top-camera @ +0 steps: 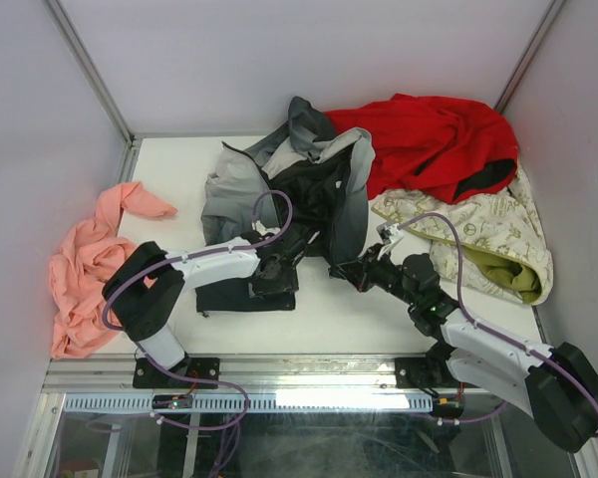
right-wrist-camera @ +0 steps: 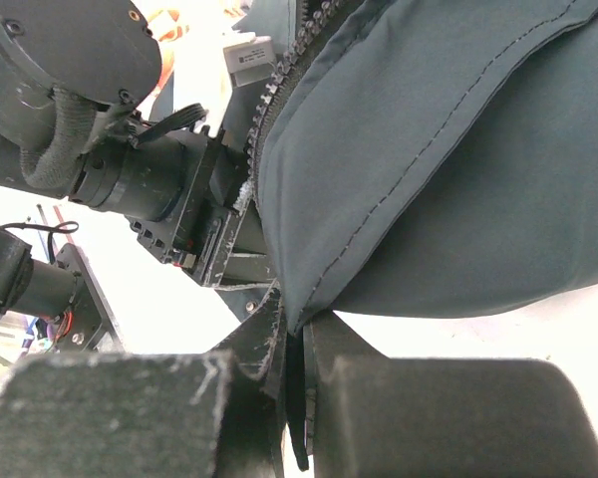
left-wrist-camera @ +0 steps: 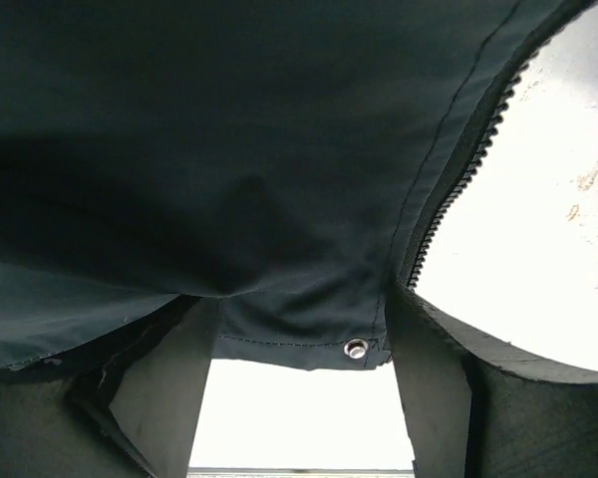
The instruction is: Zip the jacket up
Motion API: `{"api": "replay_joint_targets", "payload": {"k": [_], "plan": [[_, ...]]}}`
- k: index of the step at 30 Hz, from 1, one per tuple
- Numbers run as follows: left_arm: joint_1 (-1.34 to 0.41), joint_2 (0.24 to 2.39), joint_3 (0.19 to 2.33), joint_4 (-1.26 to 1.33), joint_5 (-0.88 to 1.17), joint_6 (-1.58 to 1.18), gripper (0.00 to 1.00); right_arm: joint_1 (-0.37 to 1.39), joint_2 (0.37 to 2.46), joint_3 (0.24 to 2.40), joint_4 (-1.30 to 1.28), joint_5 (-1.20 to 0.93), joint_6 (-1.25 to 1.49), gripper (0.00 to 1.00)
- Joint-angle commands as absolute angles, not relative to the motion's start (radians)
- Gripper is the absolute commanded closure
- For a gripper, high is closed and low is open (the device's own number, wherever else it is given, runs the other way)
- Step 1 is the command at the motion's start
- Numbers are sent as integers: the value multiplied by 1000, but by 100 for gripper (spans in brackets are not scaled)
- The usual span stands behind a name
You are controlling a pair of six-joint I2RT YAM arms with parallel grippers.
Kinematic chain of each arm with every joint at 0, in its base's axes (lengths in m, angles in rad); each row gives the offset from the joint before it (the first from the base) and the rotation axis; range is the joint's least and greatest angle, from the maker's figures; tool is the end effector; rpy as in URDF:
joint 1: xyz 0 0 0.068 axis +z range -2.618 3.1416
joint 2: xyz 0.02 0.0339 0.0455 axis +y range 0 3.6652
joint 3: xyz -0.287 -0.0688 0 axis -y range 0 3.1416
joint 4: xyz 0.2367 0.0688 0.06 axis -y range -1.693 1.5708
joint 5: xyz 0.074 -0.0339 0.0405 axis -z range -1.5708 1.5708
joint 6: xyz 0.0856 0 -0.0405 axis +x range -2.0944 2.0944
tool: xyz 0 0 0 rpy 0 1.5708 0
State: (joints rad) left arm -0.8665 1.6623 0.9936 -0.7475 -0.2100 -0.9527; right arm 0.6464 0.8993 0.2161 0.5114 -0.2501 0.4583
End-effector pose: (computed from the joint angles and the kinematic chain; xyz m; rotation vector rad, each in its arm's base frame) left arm 0.2036 -0.2121 0.1438 -0.1477 2.8778 0.0103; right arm 0.1609 0.1479 0.2085 -0.3668 1.8146 1.0098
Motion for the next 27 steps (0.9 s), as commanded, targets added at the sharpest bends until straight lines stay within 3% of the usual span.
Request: {"api": "replay_joint_targets", "payload": {"k": [1,15,24,27], "plan": [[-893,1738,982,-748,-211,-974,33,643,866,216,590,-249,462,100],[-953,1908,942,-742,-239,-1007,55,644,846,217,568,-249,462,100],[-953,1655,896,-599,-291,-986,96,643,922,243,589,-249,462,100],[-953,1542,857,-497,-293,-964,100,644,940,261,581,-249,462,100]]}}
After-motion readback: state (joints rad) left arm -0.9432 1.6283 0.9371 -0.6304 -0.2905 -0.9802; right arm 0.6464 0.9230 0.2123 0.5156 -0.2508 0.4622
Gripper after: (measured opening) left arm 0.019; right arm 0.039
